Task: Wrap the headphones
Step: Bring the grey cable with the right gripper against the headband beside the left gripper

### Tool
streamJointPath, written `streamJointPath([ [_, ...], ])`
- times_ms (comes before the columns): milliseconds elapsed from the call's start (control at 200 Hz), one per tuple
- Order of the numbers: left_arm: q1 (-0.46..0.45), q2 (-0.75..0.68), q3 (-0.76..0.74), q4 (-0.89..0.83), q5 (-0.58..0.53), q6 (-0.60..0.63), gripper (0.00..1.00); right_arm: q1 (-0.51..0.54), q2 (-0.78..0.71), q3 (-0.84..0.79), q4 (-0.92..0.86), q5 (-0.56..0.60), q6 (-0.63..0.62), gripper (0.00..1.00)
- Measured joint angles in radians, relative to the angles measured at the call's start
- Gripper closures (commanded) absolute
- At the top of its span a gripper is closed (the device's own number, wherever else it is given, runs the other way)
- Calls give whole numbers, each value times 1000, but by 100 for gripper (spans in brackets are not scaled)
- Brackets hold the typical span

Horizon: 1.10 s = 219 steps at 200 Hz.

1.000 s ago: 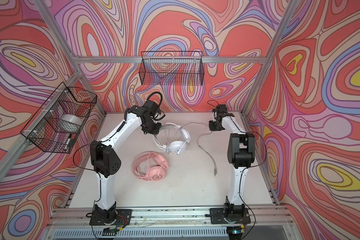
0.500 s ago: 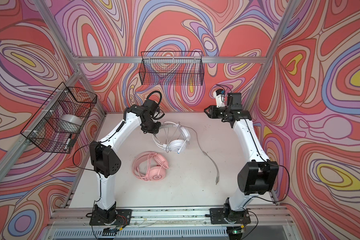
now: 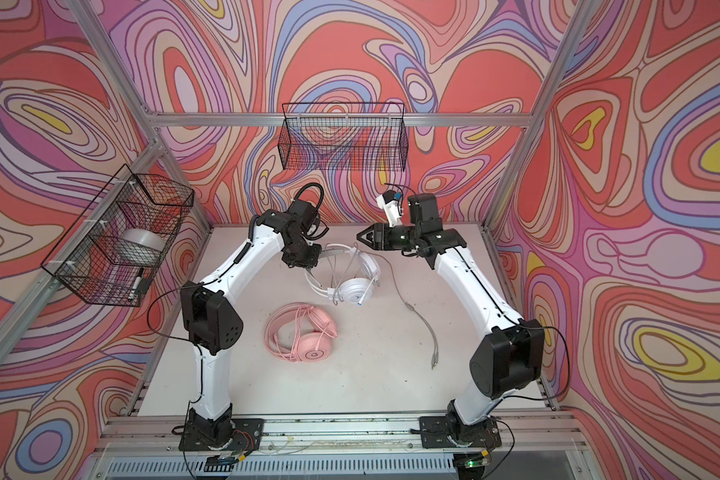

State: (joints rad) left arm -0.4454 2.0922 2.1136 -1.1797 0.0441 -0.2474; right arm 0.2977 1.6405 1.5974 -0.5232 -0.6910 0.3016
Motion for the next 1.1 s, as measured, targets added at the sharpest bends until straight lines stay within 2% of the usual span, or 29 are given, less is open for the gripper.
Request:
streamJointPath([
  [511, 0, 6, 21, -17, -33, -19, 100, 156, 175, 64, -49, 87, 35, 58],
  [1097, -1, 18, 25, -43, -70, -20, 100, 207, 326, 187, -91, 119, 49, 65],
])
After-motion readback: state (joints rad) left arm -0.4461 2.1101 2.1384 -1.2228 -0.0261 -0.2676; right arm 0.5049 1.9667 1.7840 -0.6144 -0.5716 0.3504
